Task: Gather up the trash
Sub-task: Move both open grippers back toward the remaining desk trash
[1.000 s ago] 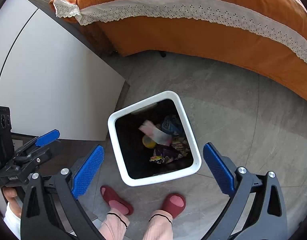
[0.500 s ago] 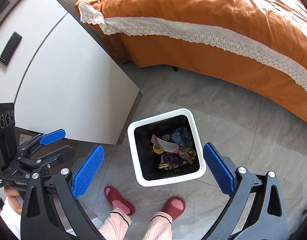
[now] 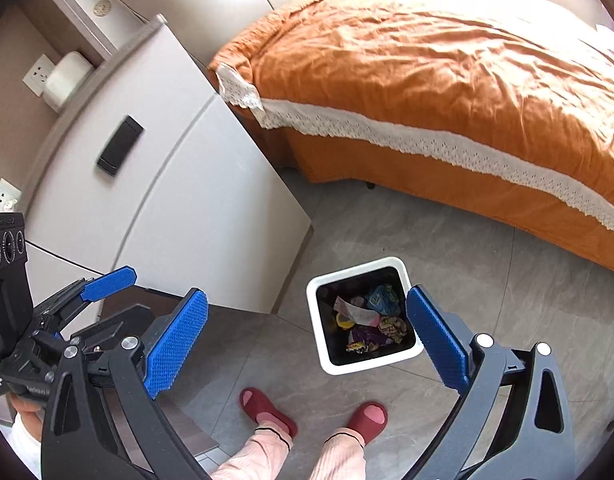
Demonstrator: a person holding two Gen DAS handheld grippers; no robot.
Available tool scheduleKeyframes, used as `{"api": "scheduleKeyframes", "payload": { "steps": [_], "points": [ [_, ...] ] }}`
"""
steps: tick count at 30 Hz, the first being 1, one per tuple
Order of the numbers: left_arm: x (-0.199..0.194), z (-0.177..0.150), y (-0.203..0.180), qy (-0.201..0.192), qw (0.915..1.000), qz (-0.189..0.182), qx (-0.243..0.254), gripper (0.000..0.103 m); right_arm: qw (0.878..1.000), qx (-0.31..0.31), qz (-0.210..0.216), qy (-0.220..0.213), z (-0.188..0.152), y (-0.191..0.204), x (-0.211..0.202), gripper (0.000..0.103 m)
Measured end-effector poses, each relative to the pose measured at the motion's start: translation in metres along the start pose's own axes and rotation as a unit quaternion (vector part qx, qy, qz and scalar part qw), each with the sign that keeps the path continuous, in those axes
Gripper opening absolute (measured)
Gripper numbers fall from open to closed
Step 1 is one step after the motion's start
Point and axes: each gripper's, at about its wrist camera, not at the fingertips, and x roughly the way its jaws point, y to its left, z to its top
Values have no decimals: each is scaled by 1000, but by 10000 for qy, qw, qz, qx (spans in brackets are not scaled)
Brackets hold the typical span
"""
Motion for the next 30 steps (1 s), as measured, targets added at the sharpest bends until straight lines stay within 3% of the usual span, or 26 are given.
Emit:
{"api": "scheduleKeyframes", "payload": {
  "steps": [4,16,21,30],
  "points": [
    [-34,10,-8,-166,9998,-136,-31,98,9998,-41,47,-181,9,17,-28,99],
    [-145,30,-7,-936,9954,129,153,98,9951,-604,353,-694,45,92,-86,99],
    [-186,28,19,-1212,9916,450,99,98,9892,-1061,636,-792,62,142,-88,99],
    [-252,18,95,-1585,9806,1067,-436,98,9751,-1781,1089,-745,82,239,-67,99]
  ]
}}
